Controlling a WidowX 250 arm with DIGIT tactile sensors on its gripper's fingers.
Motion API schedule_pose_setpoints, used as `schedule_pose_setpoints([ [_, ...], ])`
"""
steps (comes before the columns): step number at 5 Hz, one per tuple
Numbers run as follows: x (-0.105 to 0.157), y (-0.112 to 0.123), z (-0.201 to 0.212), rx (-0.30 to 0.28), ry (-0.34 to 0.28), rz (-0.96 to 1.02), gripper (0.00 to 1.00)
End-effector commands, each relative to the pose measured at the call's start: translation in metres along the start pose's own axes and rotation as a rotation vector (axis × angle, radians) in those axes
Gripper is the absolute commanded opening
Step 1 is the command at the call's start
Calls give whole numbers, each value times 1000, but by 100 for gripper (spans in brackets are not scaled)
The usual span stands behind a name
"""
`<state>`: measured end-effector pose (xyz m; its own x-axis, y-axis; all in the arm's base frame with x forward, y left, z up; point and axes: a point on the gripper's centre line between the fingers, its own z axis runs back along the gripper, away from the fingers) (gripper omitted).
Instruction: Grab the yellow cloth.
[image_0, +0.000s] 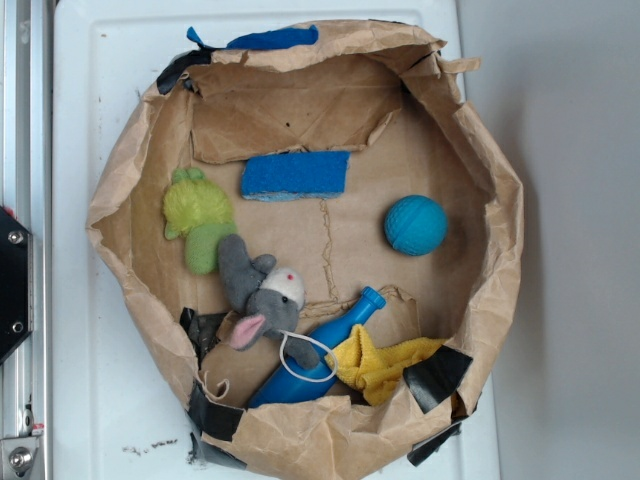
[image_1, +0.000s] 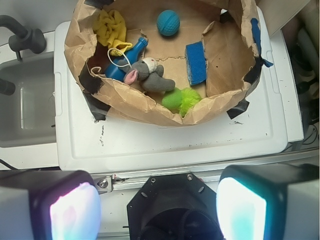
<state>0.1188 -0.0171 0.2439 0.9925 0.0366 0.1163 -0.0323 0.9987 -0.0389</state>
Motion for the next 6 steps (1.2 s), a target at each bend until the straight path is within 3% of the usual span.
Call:
schedule_pose_setpoints([
  [1,0,0,0,0,0,0,100],
  [2,49,-4,-9,26,-8,81,100],
  [4,49,-1,-19,33,-34,45,100],
  [5,54,-12,-38,-84,-101,-196,100],
  [6,59,-18,-46,-90,-137,-450,100],
])
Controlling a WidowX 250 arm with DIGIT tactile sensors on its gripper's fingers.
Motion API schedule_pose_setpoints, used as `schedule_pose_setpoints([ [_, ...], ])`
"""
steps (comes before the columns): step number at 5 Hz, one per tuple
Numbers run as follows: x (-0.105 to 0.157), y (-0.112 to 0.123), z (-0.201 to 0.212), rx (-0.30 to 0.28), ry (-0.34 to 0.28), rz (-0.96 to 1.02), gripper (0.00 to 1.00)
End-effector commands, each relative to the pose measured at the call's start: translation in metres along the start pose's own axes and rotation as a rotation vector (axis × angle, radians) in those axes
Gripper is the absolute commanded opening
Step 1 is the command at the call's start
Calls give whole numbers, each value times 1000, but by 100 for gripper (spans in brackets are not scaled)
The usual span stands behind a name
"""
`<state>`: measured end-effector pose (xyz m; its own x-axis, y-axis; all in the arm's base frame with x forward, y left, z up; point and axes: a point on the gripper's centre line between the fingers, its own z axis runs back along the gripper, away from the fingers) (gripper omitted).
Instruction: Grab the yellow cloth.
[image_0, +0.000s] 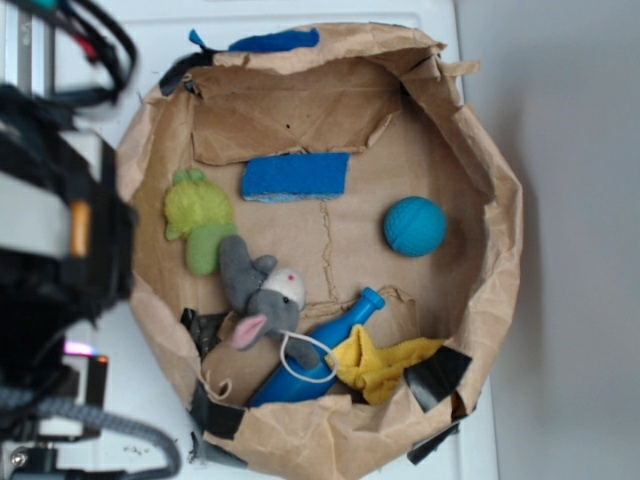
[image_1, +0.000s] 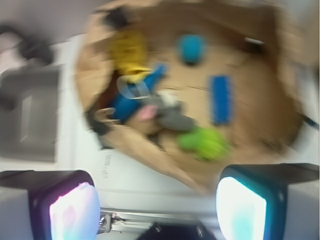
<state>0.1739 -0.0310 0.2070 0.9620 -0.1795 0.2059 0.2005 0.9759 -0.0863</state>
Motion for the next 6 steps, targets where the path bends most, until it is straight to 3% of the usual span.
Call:
schedule_pose_setpoints([
  [1,7,-11,-6,-36,-28,-417,100],
  [4,7,-11,-6,-36,-28,-417,100],
  [5,39,8,-40,20,-2,-358,100],
  [6,57,14,-51,38,-4,-371,100],
])
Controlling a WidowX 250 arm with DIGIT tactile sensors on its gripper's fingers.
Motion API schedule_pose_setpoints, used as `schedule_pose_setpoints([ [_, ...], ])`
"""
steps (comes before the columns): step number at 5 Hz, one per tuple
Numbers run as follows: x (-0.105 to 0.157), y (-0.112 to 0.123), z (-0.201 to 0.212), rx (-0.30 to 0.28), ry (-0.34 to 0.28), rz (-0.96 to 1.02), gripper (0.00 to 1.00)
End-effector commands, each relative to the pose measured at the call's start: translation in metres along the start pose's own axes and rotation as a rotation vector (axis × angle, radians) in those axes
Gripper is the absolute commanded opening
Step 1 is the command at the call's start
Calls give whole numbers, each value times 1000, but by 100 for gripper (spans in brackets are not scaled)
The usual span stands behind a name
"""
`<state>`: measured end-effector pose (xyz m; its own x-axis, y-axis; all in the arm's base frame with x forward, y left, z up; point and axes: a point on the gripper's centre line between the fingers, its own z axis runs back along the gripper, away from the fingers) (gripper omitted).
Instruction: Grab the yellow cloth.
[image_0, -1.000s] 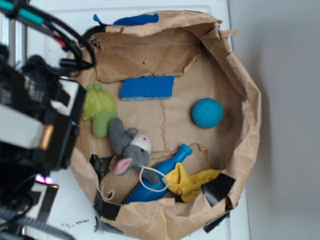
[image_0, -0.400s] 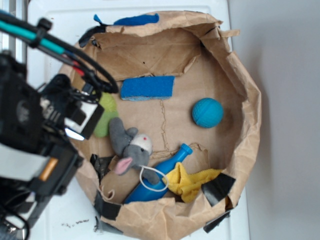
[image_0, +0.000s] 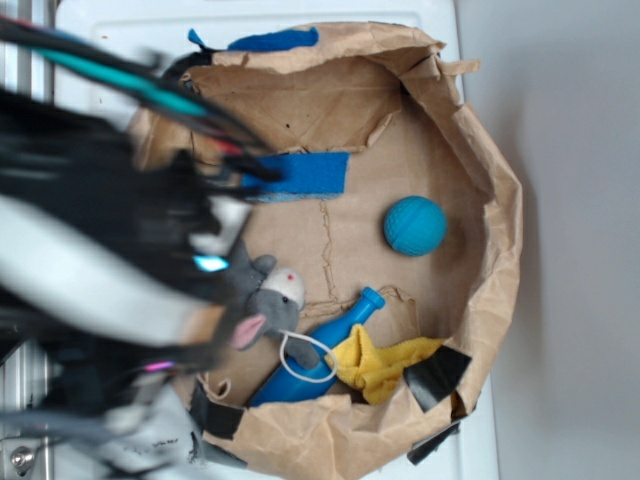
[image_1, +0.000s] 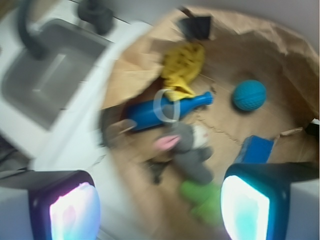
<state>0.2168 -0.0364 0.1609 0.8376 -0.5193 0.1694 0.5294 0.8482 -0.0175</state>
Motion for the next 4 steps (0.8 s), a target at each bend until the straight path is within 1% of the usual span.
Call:
schedule_pose_setpoints([
  [1,30,25,-16,79,-110,-82,100],
  [2,22,31,-19,125,-172,-132,100],
  [3,21,55,-21,123,-179,-75,100],
  [4,21,68,-3,82,-201,-17,100],
])
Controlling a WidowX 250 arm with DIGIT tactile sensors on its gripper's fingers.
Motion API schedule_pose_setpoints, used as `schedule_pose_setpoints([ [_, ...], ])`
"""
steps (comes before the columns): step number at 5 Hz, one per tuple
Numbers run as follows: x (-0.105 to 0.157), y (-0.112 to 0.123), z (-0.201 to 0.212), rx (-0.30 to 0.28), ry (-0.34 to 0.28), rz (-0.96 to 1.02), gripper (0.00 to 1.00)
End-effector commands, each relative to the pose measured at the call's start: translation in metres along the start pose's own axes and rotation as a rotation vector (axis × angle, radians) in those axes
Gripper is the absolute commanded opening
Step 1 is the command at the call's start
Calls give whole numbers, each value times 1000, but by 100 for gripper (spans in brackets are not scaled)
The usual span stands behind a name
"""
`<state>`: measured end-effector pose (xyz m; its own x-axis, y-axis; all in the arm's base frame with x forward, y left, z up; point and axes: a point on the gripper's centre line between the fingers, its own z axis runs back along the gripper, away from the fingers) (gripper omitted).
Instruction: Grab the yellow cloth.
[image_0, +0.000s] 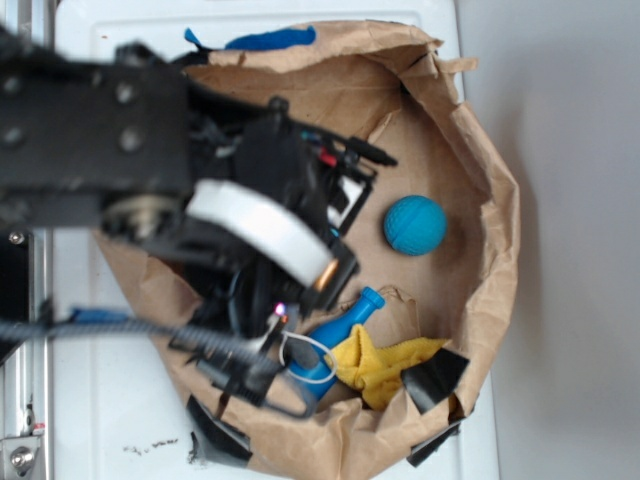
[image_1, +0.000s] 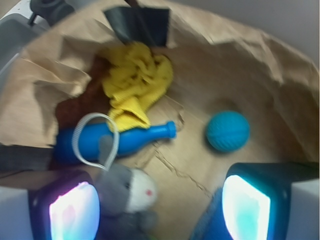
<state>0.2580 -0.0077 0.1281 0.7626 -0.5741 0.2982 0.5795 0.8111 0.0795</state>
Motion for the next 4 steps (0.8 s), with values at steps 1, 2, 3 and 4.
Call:
schedule_pose_setpoints([
  [1,11,38,42,-40,-48,136,100],
  [2,12,31,19,-1,2,101,100],
  [3,15,19,-14,47,47,33,100],
  [4,25,1,-32,-9,46,-31,100],
])
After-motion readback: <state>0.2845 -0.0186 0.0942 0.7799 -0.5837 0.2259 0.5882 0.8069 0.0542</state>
